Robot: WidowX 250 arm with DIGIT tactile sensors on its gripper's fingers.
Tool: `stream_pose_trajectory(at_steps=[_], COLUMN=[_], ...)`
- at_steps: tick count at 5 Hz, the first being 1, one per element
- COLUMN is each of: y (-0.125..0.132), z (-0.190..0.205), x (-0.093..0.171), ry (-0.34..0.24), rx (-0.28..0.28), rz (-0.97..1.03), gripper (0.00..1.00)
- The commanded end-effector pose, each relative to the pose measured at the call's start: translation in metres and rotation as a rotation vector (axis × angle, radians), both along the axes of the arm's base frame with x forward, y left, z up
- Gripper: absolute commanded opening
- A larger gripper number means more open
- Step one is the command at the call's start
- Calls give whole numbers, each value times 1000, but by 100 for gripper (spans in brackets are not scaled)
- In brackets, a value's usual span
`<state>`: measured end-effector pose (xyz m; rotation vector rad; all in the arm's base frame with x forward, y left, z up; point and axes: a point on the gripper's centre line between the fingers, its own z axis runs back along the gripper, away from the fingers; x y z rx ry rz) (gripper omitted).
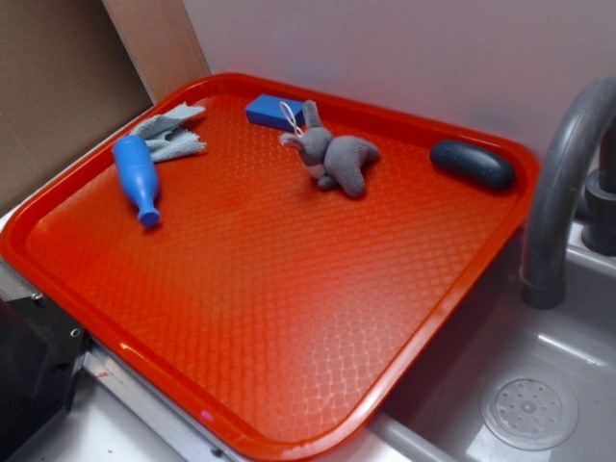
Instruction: Grab the blue cloth.
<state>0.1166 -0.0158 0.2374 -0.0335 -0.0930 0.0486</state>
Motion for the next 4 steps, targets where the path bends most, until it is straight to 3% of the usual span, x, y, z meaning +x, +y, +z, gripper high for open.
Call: stream_pose_trajectory(at_steps=[1,2,3,4], y=[0,29,63,101], z=[0,-28,-50,-77], x=[0,44,81,100], ry=[0,-22,-178,-192], rx=[0,-32,12,39], rz=[0,159,359,504], gripper=[100,100,100,100])
